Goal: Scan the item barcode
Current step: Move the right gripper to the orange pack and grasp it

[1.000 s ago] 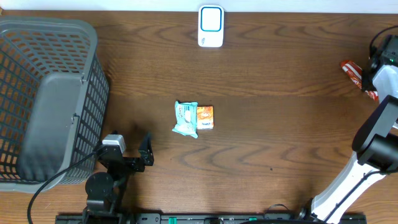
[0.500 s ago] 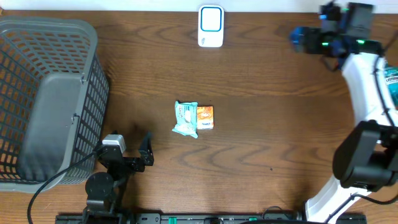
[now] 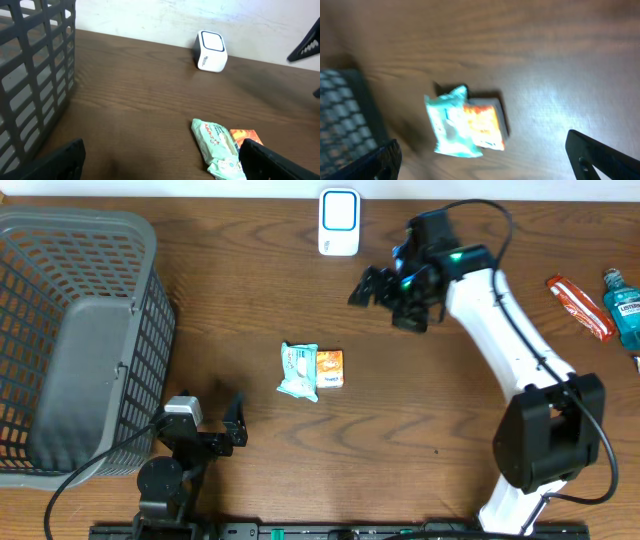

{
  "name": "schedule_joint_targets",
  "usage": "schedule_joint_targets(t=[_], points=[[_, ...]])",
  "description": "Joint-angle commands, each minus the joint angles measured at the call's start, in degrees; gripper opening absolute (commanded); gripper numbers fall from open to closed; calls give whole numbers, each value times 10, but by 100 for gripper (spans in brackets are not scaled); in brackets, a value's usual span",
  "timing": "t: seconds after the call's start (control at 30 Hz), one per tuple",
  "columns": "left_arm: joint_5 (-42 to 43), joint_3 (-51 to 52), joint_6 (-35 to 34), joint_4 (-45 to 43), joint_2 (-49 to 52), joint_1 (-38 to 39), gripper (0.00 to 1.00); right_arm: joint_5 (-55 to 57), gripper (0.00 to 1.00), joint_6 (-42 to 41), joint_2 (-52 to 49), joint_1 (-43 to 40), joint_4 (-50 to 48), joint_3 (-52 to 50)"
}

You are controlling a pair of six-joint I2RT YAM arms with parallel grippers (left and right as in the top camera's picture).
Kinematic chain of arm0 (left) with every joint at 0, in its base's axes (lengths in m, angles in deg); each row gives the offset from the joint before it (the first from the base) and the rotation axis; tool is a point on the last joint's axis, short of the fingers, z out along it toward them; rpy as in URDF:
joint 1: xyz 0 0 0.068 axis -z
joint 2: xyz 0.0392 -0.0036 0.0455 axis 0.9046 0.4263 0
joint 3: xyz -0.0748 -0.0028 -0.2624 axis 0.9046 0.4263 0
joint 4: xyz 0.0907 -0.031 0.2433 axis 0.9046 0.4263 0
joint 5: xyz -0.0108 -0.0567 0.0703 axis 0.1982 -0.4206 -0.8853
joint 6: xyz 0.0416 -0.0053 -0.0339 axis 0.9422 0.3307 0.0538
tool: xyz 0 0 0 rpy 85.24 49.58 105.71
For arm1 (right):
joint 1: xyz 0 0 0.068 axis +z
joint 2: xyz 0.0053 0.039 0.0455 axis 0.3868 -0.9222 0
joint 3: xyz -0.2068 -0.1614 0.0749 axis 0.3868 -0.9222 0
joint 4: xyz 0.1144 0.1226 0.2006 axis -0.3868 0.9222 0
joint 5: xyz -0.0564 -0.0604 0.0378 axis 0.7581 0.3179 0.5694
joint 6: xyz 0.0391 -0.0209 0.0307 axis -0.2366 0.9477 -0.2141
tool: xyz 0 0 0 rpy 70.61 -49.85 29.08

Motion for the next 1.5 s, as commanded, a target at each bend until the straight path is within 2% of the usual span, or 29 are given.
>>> schedule_joint_targets(t=[0.0,0.03,0.13,0.2,0.3,0.53,0.7,0.93,0.97,1.07,1.13,1.23,1.3,1.4,1.47], points=[[9,14,8,4,-1,-3,98,94,99,-20,-4,37,9,-33],[9,14,8,4,-1,-3,98,105,98,-20,-4,47,4,-46],[9,14,8,4,-1,-3,98,120,77,-16,-4,73,-40,-95],[9,14,8,4,-1,-3,98,119,74,-11,-4,84,-86,-131],[9,14,8,4,-1,-3,98,115,62,-9,-4,96,-141,-180],[9,14,8,4,-1,-3,98,30,62,54,-4,104,-242,-236],[9,14,8,4,-1,-3,98,24,61,59,-4,109,-284,-260],[9,14,8,4,-1,-3,98,24,30,66,-5,124,-338,-299],[9,14,8,4,-1,-3,98,24,20,66,-5,125,-340,-304],[9,14,8,4,-1,-3,98,23,2,72,-5,125,-344,-315],[9,14,8,4,-1,-3,98,17,1,89,-5,125,-345,-316],[9,14,8,4,-1,-3,98,-38,1,125,-5,116,-352,-316],[9,14,8,4,-1,-3,98,-115,1,160,-5,99,-354,-316],[9,14,8,4,-1,-3,98,-318,1,255,-5,58,-367,-316],[9,14,8,4,-1,-3,98,-405,1,290,-5,33,-366,-316]])
